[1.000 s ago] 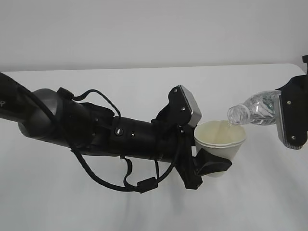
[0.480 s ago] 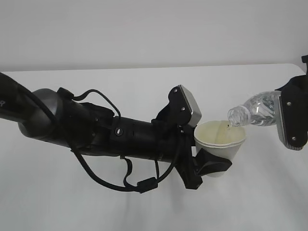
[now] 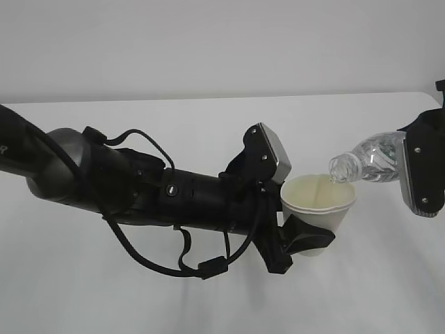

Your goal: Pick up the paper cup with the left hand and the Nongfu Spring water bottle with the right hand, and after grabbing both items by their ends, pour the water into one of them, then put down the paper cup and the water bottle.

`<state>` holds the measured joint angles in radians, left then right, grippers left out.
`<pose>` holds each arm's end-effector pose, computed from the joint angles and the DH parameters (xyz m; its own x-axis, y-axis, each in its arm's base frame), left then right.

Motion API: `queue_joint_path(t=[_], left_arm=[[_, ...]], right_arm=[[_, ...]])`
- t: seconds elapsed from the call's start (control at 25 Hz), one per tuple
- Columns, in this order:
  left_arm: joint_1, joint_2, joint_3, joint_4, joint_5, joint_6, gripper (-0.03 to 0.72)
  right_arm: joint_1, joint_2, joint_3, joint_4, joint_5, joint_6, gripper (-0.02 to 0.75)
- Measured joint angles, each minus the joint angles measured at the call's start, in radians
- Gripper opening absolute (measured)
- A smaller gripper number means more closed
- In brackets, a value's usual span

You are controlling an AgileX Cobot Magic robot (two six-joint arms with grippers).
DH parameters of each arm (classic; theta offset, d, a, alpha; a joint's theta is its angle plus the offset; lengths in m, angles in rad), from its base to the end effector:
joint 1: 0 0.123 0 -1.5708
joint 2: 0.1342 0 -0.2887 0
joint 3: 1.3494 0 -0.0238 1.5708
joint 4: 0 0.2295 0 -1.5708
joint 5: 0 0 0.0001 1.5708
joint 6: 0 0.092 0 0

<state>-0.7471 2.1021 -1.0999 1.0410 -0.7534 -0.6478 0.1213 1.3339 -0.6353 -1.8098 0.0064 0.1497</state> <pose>0.2590 -0.3138 0.1488 -0.0958 0.3572 -0.9291 0.9874 0.1524 -0.0432 0.2457 0.0293 0.2453 0.1662 -0.9831 0.0767 -0.5560 -0.1576 -0.8161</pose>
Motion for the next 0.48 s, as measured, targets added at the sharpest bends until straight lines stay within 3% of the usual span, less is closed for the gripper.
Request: queue_joint_path(t=[0.48], left_arm=[[0.0, 0.0, 0.0, 0.0, 0.0, 0.0, 0.417]], right_arm=[[0.0, 0.0, 0.0, -0.017, 0.0, 0.0, 0.369]])
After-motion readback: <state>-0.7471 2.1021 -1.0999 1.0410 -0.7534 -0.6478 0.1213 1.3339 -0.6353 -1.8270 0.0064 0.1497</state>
